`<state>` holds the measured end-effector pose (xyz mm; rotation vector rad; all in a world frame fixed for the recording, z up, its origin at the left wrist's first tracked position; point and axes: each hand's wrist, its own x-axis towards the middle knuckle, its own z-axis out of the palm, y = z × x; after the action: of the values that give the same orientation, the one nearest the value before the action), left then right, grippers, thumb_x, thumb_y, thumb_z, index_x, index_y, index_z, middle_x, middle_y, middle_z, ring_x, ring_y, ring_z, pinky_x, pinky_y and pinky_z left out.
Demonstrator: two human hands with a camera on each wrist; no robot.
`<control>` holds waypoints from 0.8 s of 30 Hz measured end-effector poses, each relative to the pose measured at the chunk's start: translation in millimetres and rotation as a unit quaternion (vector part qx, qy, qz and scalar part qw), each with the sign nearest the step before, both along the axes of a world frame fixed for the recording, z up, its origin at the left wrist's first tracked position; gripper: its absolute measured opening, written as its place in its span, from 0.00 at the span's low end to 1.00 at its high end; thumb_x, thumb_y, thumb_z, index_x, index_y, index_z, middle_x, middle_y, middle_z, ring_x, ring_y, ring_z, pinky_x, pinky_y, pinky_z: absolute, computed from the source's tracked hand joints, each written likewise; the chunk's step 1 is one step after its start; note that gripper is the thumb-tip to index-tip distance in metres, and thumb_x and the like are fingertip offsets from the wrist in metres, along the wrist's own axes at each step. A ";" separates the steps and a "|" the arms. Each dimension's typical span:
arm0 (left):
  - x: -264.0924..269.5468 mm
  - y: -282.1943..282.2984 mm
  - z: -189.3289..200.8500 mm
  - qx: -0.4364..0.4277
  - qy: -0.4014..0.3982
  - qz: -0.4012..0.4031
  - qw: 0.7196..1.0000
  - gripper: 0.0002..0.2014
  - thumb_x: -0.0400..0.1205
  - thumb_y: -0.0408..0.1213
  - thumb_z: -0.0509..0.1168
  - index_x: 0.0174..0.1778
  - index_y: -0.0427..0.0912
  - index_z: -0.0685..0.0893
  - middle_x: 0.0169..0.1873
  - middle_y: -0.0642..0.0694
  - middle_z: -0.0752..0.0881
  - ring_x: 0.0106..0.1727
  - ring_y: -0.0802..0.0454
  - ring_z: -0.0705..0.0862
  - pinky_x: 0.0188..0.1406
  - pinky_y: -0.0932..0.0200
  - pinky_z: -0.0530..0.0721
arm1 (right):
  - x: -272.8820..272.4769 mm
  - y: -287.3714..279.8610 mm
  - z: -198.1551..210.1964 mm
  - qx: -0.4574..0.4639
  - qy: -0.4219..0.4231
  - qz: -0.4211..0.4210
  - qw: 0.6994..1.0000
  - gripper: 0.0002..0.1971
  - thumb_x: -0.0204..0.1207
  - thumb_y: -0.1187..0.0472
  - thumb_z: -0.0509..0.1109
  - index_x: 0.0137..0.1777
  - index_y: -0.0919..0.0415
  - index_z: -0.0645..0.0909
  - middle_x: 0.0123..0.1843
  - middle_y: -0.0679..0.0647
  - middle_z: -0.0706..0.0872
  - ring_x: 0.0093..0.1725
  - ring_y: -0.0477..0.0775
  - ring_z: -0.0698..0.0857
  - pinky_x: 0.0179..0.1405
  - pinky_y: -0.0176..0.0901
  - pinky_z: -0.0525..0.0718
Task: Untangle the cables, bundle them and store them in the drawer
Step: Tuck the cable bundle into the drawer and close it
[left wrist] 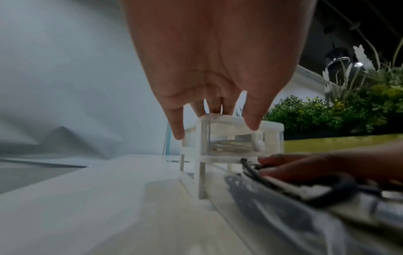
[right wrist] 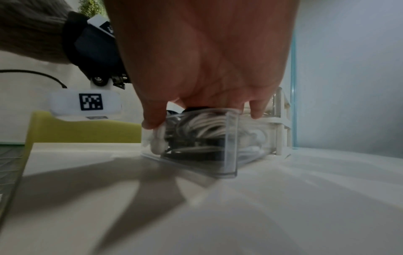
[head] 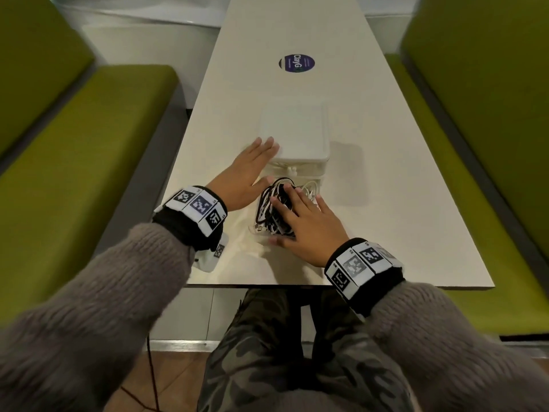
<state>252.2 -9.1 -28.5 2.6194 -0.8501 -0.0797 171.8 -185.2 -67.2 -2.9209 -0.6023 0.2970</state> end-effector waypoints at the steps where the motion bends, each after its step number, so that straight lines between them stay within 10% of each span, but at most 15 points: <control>1: 0.2 1.5 -2.5 -0.015 -0.019 -0.002 1.000 0.30 0.86 0.40 0.58 0.81 0.40 0.55 0.82 0.44 0.52 0.83 0.48 0.45 0.79 0.61 0.42 | 1.2 -0.6 0.3 -0.003 0.001 0.001 1.000 0.40 0.79 0.31 0.49 0.85 0.46 0.38 0.86 0.53 0.33 0.85 0.52 0.37 0.81 0.54 0.34; 7: 6.4 2.1 -14.4 -0.035 -0.094 -0.003 0.995 0.32 0.79 0.54 0.57 0.76 0.39 0.67 0.78 0.42 0.65 0.81 0.42 0.57 0.78 0.57 0.51 | 10.5 -3.0 7.3 -0.023 0.010 0.007 1.000 0.40 0.79 0.30 0.49 0.84 0.45 0.40 0.86 0.53 0.34 0.85 0.52 0.38 0.82 0.56 0.36; 11: 11.5 -1.6 -19.3 -0.055 -0.120 0.035 0.991 0.26 0.80 0.42 0.66 0.72 0.38 0.71 0.73 0.42 0.72 0.76 0.40 0.65 0.77 0.50 0.61 | 9.9 -2.0 7.8 -0.033 0.010 0.011 0.999 0.38 0.81 0.33 0.49 0.84 0.46 0.39 0.86 0.54 0.34 0.85 0.54 0.38 0.83 0.57 0.39; 15: 23.1 -11.3 -12.4 -0.037 -0.155 0.042 0.986 0.24 0.74 0.50 0.70 0.59 0.38 0.76 0.57 0.42 0.78 0.59 0.42 0.77 0.61 0.42 0.75 | 10.3 -4.2 10.0 -0.033 0.007 0.021 0.999 0.36 0.82 0.36 0.50 0.85 0.46 0.40 0.86 0.54 0.34 0.85 0.54 0.37 0.83 0.56 0.39; 19: 28.3 -23.9 -12.7 -0.033 -0.187 0.053 0.980 0.28 0.65 0.41 0.79 0.54 0.32 0.76 0.51 0.35 0.76 0.49 0.37 0.74 0.54 0.58 0.69 | 9.1 -5.0 8.3 -0.014 0.005 0.023 1.000 0.36 0.82 0.35 0.51 0.85 0.46 0.42 0.86 0.53 0.35 0.85 0.56 0.36 0.82 0.56 0.38; 24: 28.9 -31.8 -18.5 0.019 -0.207 0.085 0.974 0.34 0.63 0.42 0.78 0.62 0.46 0.67 0.51 0.37 0.73 0.49 0.41 0.73 0.47 0.52 0.79 | 11.9 -5.1 7.7 -0.012 0.015 0.015 1.000 0.37 0.80 0.35 0.54 0.85 0.43 0.44 0.86 0.52 0.36 0.84 0.66 0.35 0.81 0.57 0.36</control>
<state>281.0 -40.9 -47.0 2.7779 -0.7505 0.5182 183.7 -190.3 -59.5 -2.9274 -0.6443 0.3532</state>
